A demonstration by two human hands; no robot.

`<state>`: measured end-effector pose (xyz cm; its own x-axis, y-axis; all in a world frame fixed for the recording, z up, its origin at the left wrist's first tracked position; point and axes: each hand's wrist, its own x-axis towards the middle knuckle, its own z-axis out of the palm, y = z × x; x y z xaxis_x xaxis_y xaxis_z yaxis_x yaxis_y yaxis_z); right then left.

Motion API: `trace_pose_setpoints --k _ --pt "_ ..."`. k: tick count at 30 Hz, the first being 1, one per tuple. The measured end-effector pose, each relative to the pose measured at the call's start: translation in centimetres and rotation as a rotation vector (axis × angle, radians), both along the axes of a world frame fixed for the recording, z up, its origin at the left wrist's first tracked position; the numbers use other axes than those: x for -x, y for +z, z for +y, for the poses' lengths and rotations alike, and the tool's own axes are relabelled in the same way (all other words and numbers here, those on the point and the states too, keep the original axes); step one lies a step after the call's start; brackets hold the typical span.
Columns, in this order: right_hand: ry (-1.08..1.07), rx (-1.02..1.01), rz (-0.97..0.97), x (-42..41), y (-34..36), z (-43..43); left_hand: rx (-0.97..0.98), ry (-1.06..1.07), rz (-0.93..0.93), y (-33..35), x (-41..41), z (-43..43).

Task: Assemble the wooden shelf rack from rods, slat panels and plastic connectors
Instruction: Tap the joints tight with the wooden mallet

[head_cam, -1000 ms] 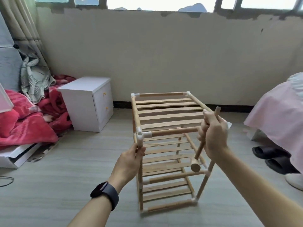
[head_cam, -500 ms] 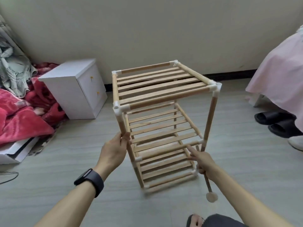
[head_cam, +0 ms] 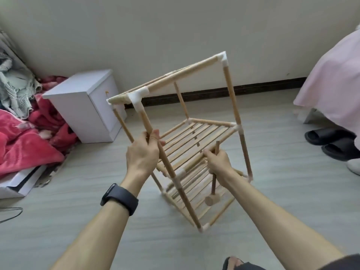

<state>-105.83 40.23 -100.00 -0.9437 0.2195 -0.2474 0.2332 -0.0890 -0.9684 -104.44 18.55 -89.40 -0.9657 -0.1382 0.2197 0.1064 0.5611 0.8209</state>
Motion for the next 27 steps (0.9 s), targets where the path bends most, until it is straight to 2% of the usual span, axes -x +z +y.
trace_pose_setpoints --k 4,9,12,16,19,21,24,26,27 --pt "-0.025 -0.213 0.120 1.5 3.2 0.0 -0.152 0.119 0.119 1.8 -0.6 0.4" --pt "0.039 -0.283 0.137 3.2 5.5 -1.0 -0.368 0.271 0.130 2.1 -1.1 -1.7" --pt "0.122 -0.387 0.084 3.9 5.5 -1.5 -0.446 0.293 -0.019 0.1 -1.6 -3.7" --pt "0.223 -0.716 -0.057 4.1 3.5 -1.3 -0.490 0.194 -0.389 -4.3 -2.7 -5.7" --pt "0.301 -0.794 -0.114 3.8 2.0 -1.3 -0.517 0.211 -0.579 -6.1 -3.5 -5.9" --pt "0.326 -0.849 -0.135 3.4 1.6 -1.4 -0.438 0.187 -0.693 -6.8 -4.5 -5.7" --pt "0.374 -0.957 -0.147 2.6 0.8 -1.2 -0.259 0.023 -0.828 -7.5 -6.2 -6.0" --pt "0.398 -0.990 -0.136 2.1 0.0 -0.9 0.077 -0.150 -0.864 -7.9 -6.9 -6.4" --pt "0.393 -0.992 -0.124 1.8 -0.3 -0.8 0.291 -0.219 -0.809 -8.0 -6.9 -6.5"
